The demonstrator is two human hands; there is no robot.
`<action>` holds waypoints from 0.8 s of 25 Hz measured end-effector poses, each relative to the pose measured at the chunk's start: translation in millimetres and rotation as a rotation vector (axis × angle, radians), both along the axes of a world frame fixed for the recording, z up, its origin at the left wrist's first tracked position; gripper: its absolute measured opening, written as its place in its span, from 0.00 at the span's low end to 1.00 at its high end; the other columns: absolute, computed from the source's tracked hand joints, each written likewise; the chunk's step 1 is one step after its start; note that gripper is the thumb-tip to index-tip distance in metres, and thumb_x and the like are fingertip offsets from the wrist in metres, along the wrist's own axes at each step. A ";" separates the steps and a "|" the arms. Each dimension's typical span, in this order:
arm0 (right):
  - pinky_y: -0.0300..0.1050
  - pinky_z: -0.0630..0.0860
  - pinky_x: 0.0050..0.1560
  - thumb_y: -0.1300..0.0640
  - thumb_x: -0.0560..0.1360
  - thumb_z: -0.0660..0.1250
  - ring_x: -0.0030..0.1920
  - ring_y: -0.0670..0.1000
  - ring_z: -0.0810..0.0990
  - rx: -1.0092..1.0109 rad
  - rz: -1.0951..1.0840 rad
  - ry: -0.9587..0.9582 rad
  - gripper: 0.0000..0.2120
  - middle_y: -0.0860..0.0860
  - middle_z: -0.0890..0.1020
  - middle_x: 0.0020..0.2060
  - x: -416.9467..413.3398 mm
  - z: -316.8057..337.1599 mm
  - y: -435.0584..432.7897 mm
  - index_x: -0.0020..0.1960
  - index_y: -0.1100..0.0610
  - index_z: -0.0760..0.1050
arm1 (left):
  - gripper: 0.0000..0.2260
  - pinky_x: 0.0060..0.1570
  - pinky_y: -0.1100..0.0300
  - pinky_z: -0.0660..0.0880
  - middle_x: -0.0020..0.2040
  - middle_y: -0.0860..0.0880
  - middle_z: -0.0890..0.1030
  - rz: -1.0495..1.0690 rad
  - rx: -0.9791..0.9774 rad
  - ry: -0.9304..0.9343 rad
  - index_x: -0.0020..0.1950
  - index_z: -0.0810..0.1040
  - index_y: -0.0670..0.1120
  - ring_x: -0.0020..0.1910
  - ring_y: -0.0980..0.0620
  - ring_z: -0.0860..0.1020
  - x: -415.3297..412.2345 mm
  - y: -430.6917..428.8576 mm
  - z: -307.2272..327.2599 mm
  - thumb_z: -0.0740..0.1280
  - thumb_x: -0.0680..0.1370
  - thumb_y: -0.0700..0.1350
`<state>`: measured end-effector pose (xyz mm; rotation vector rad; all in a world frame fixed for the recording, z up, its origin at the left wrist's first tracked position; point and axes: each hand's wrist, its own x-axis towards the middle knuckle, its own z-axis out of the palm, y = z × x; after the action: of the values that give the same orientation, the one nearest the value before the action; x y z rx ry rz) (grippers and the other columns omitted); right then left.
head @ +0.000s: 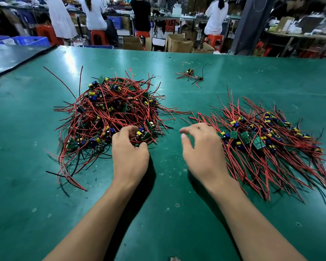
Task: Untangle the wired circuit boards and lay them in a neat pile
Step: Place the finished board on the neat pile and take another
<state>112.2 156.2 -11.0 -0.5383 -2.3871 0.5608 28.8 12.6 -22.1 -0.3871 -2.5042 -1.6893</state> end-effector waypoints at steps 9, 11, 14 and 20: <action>0.50 0.75 0.57 0.47 0.79 0.66 0.57 0.57 0.78 -0.071 -0.142 -0.248 0.13 0.53 0.80 0.55 4.6 -4.2 17.6 0.57 0.52 0.82 | 0.16 0.50 0.45 0.79 0.53 0.52 0.80 -0.094 -0.028 -0.054 0.61 0.77 0.50 0.39 0.43 0.82 -4.7 -2.3 3.9 0.71 0.75 0.40; 0.48 0.77 0.50 0.46 0.79 0.66 0.51 0.57 0.80 -0.117 -0.171 -0.245 0.11 0.51 0.83 0.50 6.6 -1.6 20.2 0.53 0.51 0.83 | 0.12 0.52 0.46 0.78 0.51 0.51 0.81 -0.093 -0.044 -0.039 0.58 0.79 0.49 0.42 0.45 0.81 -5.0 -2.8 3.4 0.72 0.74 0.42; 0.47 0.76 0.44 0.46 0.79 0.66 0.44 0.57 0.81 -0.141 -0.201 -0.219 0.10 0.50 0.85 0.44 10.2 1.7 23.1 0.49 0.51 0.83 | 0.11 0.58 0.51 0.76 0.51 0.50 0.80 -0.095 -0.134 0.017 0.57 0.82 0.46 0.49 0.49 0.80 -5.1 -1.1 1.8 0.72 0.75 0.44; 0.51 0.78 0.53 0.46 0.78 0.66 0.49 0.55 0.82 -0.117 0.029 -0.264 0.12 0.50 0.85 0.49 3.7 -1.7 6.2 0.53 0.51 0.83 | 0.15 0.55 0.57 0.73 0.51 0.48 0.80 -0.100 -0.310 0.180 0.60 0.82 0.48 0.52 0.48 0.77 -3.8 2.6 -3.4 0.72 0.74 0.49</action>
<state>115.9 162.5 -12.7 -0.6652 -2.6257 0.6822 25.0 15.2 -25.5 -0.6681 -2.6480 -1.2278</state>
